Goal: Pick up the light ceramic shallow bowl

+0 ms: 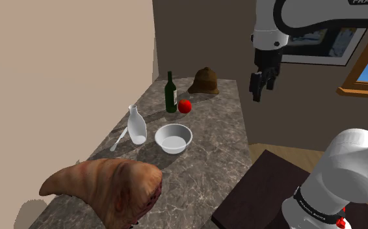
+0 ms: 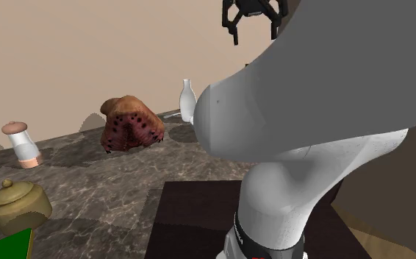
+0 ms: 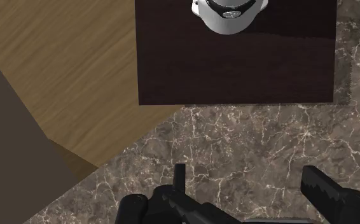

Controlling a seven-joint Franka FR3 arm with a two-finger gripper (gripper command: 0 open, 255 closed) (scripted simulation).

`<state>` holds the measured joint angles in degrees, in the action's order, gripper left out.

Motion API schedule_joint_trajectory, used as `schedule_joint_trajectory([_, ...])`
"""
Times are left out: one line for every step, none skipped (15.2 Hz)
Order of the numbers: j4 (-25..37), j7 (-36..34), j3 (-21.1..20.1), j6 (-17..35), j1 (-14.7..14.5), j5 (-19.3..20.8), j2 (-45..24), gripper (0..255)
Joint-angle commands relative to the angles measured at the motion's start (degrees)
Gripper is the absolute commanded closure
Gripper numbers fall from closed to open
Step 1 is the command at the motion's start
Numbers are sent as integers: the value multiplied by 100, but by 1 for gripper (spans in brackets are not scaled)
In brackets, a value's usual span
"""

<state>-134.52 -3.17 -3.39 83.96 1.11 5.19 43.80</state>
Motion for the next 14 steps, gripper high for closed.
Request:
schedule_joint_trajectory([0, 0, 0, 0, 0, 0, 0, 0])
schedule_joint_trajectory([-41, -92, -74, 170, -13, -24, -130, 0])
schedule_joint_trajectory([-74, -184, -147, 340, -26, -45, -268, 0])
schedule_joint_trajectory([-98, -276, -221, 509, -36, -61, -414, 0])
schedule_joint_trajectory([-115, -368, -294, 676, -44, -74, -566, 0])
schedule_joint_trajectory([-123, -461, -368, 841, -51, -82, -726, 0])
schedule_joint_trajectory([-123, -555, -439, 1004, -57, -85, -892, 0])
schedule_joint_trajectory([-114, -650, -511, 1164, -62, -83, -1064, 0])
schedule_joint_trajectory([-97, -745, -583, 1320, -64, -76, -1243, 0])
schedule_joint_trajectory([-72, -843, -654, 1474, -65, -63, -1427, 0])
schedule_joint_trajectory([-38, -942, -723, 1623, -64, -43, -1616, 0])
schedule_joint_trajectory([4, -1043, -792, 1767, -62, -17, -1811, 0])
schedule_joint_trajectory([54, -1147, -859, 1907, -60, 16, -2011, 0])
schedule_joint_trajectory([113, -1252, -925, 2040, -57, 56, -2215, 0])
